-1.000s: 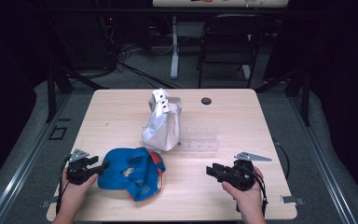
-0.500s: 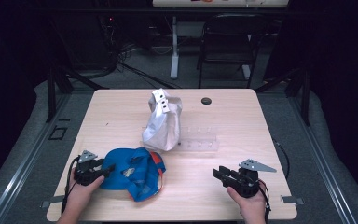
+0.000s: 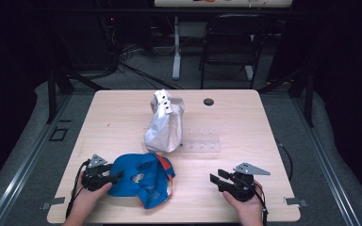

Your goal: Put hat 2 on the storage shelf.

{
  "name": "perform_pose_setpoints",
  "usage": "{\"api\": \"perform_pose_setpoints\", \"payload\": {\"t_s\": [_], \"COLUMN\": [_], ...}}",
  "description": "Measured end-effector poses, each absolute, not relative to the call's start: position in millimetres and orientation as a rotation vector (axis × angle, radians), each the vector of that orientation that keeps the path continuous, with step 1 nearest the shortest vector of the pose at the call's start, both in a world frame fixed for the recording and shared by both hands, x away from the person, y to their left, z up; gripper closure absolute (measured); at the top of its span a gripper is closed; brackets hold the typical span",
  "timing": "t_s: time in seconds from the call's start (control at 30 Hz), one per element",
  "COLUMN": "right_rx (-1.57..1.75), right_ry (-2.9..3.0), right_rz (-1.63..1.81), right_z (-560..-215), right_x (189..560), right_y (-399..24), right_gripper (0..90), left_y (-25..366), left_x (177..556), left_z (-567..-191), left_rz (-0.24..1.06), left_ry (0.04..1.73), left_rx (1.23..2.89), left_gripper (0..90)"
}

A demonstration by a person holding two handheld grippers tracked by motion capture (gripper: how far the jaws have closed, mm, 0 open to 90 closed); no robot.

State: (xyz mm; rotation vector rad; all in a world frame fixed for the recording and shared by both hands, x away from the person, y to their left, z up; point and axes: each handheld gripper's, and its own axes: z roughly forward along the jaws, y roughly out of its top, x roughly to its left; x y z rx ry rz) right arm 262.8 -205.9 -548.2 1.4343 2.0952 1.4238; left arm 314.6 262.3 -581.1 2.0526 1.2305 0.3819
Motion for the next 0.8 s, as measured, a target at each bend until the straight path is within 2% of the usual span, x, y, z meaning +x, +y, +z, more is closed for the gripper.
{"api": "perform_pose_setpoints", "payload": {"t_s": [0.5, 0.8], "right_rx": [1.477, 1.489], "right_ry": [2.214, 2.347], "right_rz": [1.419, 1.44], "right_z": [-551.9, -554.4], "right_x": [259.8, 254.3], "right_y": [-190.8, -169.5], "right_gripper": [56.8, 57.9], "left_y": [224.4, 223.8], "left_x": [295.9, 291.0], "left_z": [-578.9, -573.8], "left_rz": [0.273, 0.341], "left_ry": [1.084, 1.07], "left_rx": [2.141, 2.106], "left_gripper": [44.5, 44.5]}}
